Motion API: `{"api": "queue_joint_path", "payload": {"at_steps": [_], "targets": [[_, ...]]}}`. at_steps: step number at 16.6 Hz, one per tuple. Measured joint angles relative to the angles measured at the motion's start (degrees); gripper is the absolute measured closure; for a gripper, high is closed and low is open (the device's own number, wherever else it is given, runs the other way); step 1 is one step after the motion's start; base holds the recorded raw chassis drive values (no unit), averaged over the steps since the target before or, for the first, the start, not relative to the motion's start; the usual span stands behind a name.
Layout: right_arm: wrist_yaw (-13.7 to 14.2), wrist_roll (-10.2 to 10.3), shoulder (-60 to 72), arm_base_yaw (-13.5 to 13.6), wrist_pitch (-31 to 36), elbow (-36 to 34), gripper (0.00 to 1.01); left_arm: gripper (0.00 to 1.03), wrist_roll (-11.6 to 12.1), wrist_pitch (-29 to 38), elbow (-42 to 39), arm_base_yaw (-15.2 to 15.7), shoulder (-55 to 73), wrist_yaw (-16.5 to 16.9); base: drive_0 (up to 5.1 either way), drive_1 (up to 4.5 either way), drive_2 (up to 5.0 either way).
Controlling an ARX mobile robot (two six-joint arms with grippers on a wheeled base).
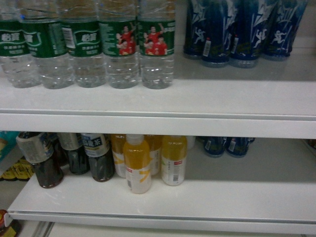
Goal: Move water from second to third shelf
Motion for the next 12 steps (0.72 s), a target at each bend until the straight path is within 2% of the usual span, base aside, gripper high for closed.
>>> {"api": "queue_joint_path", "payload": {"at_steps": [12], "targets": [[-0.02, 0.00, 0.11, 0.00, 0.09, 0.00, 0.58, 0.05, 0.00, -0.02, 0.00, 0.00, 0.00, -0.02, -4.9, 2.41, 2.4]]}}
